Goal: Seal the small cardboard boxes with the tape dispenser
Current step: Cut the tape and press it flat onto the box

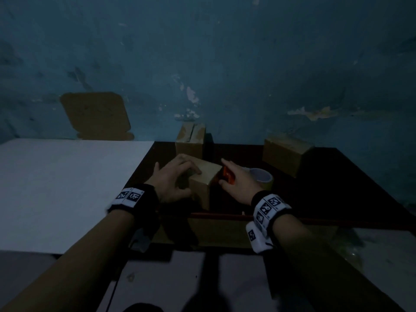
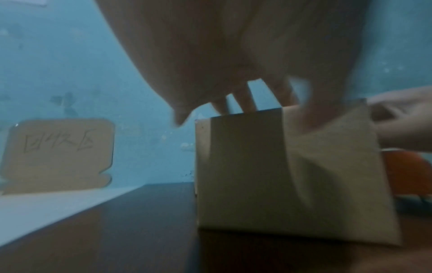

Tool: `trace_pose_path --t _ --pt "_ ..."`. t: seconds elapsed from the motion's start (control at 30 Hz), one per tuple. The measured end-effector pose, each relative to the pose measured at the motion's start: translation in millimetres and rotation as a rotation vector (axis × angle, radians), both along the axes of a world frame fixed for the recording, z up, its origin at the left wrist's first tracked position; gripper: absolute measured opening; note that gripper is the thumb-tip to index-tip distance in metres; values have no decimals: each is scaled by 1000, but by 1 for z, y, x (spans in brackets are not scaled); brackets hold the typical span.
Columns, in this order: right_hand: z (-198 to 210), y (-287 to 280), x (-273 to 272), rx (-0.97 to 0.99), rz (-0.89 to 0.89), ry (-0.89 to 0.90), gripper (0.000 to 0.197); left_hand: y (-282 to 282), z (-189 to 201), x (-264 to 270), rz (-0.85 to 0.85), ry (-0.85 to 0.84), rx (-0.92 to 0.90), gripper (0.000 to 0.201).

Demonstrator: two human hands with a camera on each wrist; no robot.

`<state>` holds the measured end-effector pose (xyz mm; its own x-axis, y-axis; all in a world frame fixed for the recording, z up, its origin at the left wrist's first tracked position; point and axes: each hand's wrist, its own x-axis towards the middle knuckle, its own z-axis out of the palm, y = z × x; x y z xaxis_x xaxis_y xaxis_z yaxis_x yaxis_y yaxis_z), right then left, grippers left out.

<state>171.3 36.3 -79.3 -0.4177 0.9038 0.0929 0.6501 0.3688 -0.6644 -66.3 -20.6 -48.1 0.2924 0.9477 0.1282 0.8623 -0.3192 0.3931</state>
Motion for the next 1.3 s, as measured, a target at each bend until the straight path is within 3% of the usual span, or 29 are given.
trace_pose_path --t 0.13,0.27,0.37,0.47,0.63,1.0,1.2,1.3 --pt "-7 2 -10 -124 69 188 38 -9 -17 6 132 -62 10 63" --pt "-8 0 -16 -228 48 366 41 -16 -25 8 141 -338 53 58" --pt "3 -6 -19 -189 16 551 36 -17 -17 9 120 -595 115 52" --pt "17 -16 -25 -108 49 683 24 -15 -7 15 117 -955 160 40" --pt "30 -24 -32 -28 29 786 17 -15 -4 19 197 -1147 128 32" --pt "25 -26 -33 -10 -21 867 18 -19 -2 8 69 -1114 108 55" --pt "19 -26 -32 14 -28 865 22 -18 0 7 37 -1009 144 56" --pt "16 -25 -31 -8 -44 847 22 -15 -3 9 38 -1053 86 57"
